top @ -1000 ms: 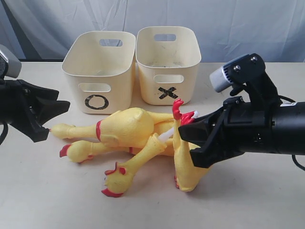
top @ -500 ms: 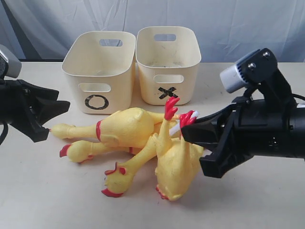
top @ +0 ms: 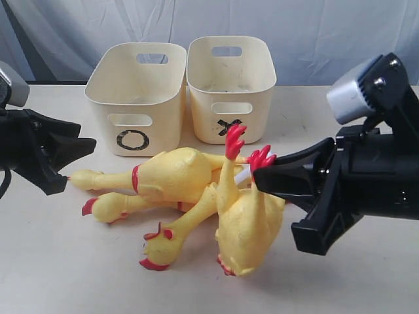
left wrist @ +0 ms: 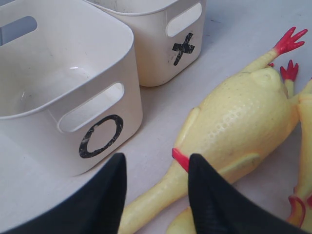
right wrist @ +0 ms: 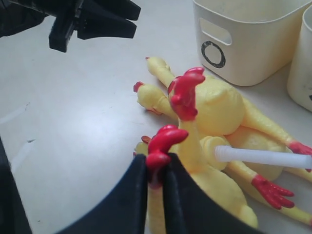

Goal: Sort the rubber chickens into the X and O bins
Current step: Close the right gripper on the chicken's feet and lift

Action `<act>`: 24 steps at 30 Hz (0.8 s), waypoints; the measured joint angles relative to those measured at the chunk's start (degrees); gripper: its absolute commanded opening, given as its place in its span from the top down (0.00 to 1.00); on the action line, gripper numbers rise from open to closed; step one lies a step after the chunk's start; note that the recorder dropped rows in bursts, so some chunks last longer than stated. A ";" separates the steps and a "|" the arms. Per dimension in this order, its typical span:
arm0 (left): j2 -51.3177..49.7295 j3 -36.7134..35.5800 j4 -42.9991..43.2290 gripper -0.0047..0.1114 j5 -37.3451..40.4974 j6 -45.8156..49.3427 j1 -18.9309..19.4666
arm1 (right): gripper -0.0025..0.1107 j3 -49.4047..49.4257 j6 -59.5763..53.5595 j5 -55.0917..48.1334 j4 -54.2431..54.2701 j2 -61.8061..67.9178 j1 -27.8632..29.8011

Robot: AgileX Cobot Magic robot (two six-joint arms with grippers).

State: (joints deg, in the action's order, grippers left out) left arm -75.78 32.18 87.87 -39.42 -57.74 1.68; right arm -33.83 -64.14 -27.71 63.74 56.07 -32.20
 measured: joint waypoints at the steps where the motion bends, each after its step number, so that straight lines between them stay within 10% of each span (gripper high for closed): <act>1: 0.00 0.00 0.00 0.61 0.00 0.00 0.00 | 0.99 0.00 0.00 -0.14 0.00 -0.44 0.00; 24: 0.00 0.00 0.00 0.61 0.00 0.00 0.00 | 0.99 -1.38 0.00 8.20 7.30 -6.76 0.00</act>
State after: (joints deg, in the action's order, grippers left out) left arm -75.78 32.18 87.87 -39.42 -57.74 1.68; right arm -35.21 -64.14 -19.51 71.04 49.31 -32.20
